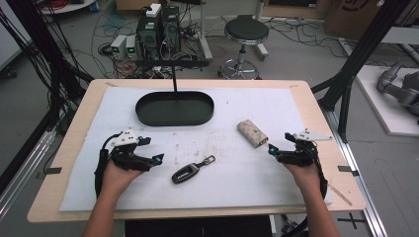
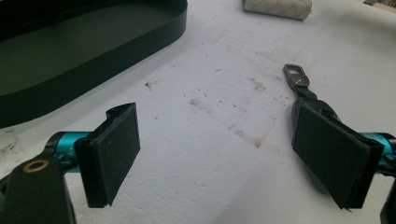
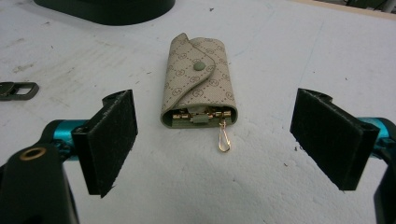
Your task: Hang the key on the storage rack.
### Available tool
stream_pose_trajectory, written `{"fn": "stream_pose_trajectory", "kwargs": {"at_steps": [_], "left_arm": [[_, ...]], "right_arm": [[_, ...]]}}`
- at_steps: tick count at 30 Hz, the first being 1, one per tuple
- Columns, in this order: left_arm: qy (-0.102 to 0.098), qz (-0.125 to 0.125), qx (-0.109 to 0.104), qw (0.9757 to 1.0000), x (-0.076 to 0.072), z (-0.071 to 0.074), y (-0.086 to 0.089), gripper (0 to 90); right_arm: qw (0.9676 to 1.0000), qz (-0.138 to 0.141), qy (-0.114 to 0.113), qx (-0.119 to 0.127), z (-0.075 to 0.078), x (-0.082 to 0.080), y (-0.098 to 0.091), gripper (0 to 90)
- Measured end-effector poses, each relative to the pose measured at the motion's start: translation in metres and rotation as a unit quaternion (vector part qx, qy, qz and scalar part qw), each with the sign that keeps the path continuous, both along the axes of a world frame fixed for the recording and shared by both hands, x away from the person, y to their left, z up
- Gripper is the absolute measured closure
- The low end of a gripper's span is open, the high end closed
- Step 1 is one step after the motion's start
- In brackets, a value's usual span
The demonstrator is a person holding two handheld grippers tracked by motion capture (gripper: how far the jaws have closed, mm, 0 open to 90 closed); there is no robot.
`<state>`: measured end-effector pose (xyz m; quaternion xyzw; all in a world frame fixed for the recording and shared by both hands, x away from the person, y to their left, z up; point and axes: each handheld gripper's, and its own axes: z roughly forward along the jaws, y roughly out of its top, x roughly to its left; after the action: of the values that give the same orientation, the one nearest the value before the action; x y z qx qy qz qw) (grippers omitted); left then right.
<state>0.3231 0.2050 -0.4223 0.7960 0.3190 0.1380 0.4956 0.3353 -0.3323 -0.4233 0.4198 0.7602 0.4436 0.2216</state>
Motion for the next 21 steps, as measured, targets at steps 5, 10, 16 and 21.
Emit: {"fn": "stream_pose_trajectory", "kwargs": {"at_steps": [5,10,16,21], "left_arm": [[0.004,0.002,-0.001,1.0,0.002,0.0,-0.004,15.2],[0.007,-0.008,0.001,0.9999,0.0,0.0,-0.009,15.2],[0.013,-0.03,-0.006,0.9995,0.0,0.0,-0.024,15.2],[0.022,-0.046,-0.003,0.9987,0.001,-0.001,-0.046,15.2]], "right_arm": [[1.0,-0.002,0.003,0.001,-0.001,0.001,-0.001,15.2],[1.0,-0.003,0.003,0.0,-0.002,-0.002,-0.003,15.1],[1.0,-0.008,0.002,0.0,-0.001,-0.006,-0.004,15.2],[0.9999,-0.005,0.002,-0.011,-0.002,-0.006,-0.002,15.2]]}}
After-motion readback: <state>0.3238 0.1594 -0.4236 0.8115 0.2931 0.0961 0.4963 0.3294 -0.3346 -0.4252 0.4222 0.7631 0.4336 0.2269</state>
